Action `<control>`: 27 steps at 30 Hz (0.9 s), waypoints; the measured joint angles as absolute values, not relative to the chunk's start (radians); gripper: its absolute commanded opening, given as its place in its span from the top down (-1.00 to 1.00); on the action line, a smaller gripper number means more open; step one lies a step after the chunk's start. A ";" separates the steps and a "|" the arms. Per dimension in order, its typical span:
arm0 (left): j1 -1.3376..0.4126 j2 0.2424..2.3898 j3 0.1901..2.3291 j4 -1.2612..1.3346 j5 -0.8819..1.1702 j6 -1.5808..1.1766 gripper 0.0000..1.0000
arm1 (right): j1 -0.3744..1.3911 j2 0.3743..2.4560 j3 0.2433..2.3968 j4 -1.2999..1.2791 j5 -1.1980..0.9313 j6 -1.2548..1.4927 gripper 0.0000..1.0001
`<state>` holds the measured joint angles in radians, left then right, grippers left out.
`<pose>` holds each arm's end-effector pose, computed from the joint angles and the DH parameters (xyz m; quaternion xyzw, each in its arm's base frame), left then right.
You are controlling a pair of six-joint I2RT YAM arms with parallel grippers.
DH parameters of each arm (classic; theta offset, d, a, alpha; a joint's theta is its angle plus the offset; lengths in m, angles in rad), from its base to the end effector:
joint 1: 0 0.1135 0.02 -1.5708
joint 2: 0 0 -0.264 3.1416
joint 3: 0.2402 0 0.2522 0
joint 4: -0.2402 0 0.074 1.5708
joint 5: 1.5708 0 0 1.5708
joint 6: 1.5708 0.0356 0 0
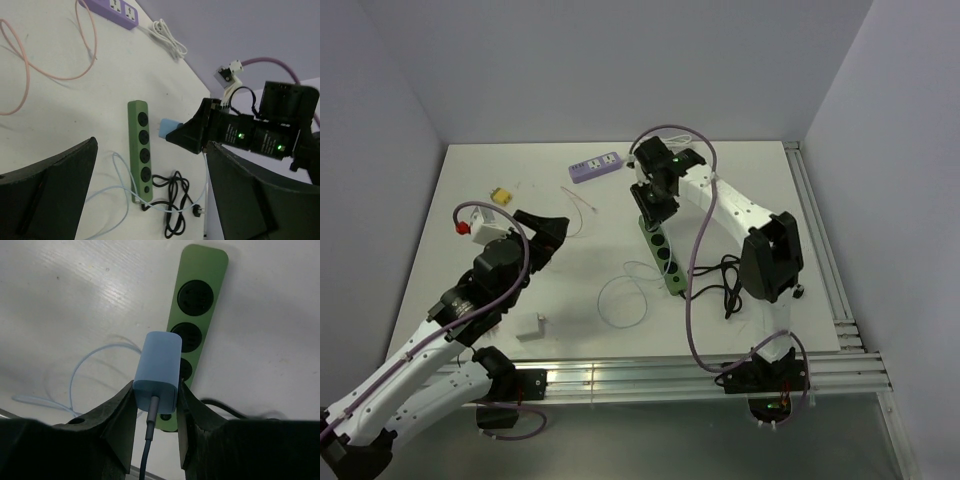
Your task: Insert the plug
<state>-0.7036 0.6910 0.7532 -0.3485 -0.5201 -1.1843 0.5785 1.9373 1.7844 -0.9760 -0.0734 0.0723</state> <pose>0.1319 -0.0887 0.3272 -0.3338 0.7149 -0.3480 0.5063 0.3441 0.2278 0.2830 -0.2519 0.9420 0.1039 0.1961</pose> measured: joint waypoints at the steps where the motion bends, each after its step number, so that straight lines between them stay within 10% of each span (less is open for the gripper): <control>1: -0.704 0.691 0.744 -0.345 -0.519 -1.169 -0.89 | 0.579 1.964 1.817 -1.001 -0.076 0.056 1.00; 8: -0.704 0.703 0.703 -0.307 -0.478 -1.114 -0.88 | 0.570 2.146 2.131 -1.185 -0.109 -0.047 1.00; 27: -0.703 0.747 0.654 -0.235 -0.407 -1.055 -0.87 | 0.472 2.276 2.140 -1.265 -0.182 -0.085 1.00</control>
